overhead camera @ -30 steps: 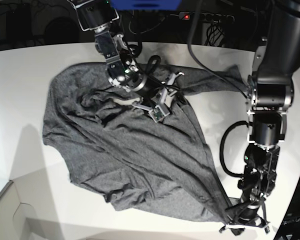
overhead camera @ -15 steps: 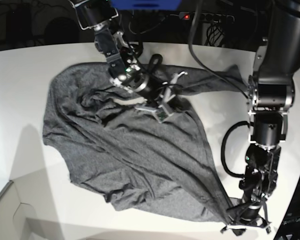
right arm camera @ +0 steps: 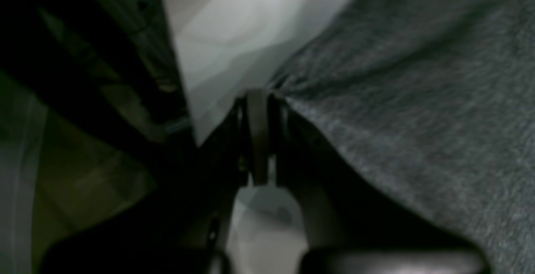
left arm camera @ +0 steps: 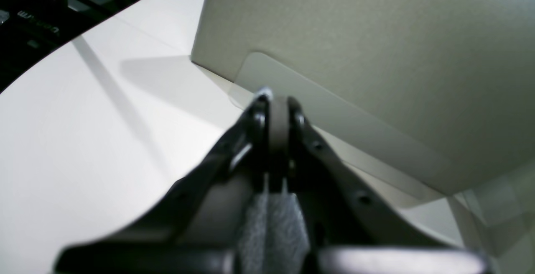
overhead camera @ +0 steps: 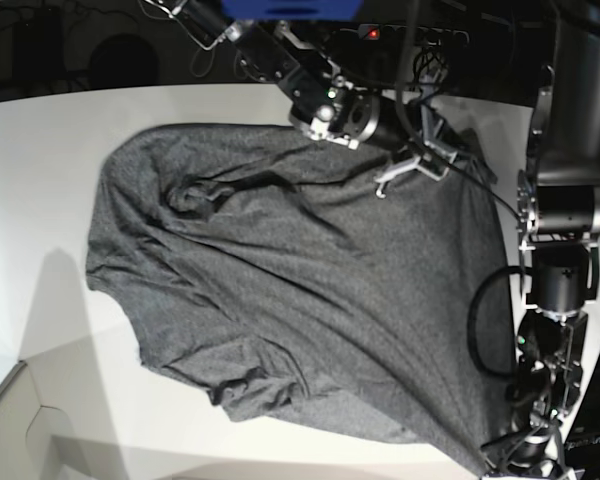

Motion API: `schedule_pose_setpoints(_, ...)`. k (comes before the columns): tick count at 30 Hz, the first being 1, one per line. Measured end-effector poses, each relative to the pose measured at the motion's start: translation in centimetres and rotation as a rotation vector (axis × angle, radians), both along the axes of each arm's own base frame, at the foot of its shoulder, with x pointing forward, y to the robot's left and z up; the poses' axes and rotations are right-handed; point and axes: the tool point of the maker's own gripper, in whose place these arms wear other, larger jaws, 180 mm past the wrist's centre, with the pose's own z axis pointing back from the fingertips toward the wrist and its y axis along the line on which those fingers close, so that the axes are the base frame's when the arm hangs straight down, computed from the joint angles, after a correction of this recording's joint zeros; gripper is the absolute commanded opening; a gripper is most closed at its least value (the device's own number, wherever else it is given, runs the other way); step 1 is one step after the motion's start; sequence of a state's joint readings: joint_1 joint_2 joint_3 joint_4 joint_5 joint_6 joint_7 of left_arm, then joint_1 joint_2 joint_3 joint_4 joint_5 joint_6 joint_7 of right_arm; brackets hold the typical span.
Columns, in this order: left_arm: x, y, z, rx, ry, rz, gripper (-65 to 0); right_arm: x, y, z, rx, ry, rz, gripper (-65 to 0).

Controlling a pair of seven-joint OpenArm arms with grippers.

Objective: Layout the t-shirt on the table in an organized manner, then fold the t-shirt properly
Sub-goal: 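Release the fabric with the right gripper and lift it clear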

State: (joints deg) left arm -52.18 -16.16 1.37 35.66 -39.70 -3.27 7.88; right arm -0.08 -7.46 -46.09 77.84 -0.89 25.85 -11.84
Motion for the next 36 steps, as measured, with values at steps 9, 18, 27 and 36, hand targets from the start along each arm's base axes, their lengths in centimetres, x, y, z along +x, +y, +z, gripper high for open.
schedule_pose_setpoints(9,-2.5,4.7,-3.9,0.054,0.089,0.063,-64.9,-4.2,2.1,-0.1,-0.013,-0.022,0.138,-65.0)
schedule_pose_setpoints(18,-2.3,4.8,-3.4,0.055,0.076,0.066,-64.5,-0.9,2.4,-0.9,-0.019,-0.065,0.136,-65.0)
schedule_pose_setpoints(27,-2.9,5.2,-6.5,0.034,0.150,0.087,-64.5,-1.3,2.2,-2.3,-0.042,-0.044,0.149,-65.0)
schedule_pose_setpoints(36,-2.8,5.1,-6.5,0.031,0.150,0.085,-49.4,-1.3,2.4,-1.9,-0.031,-0.048,0.150,-59.4)
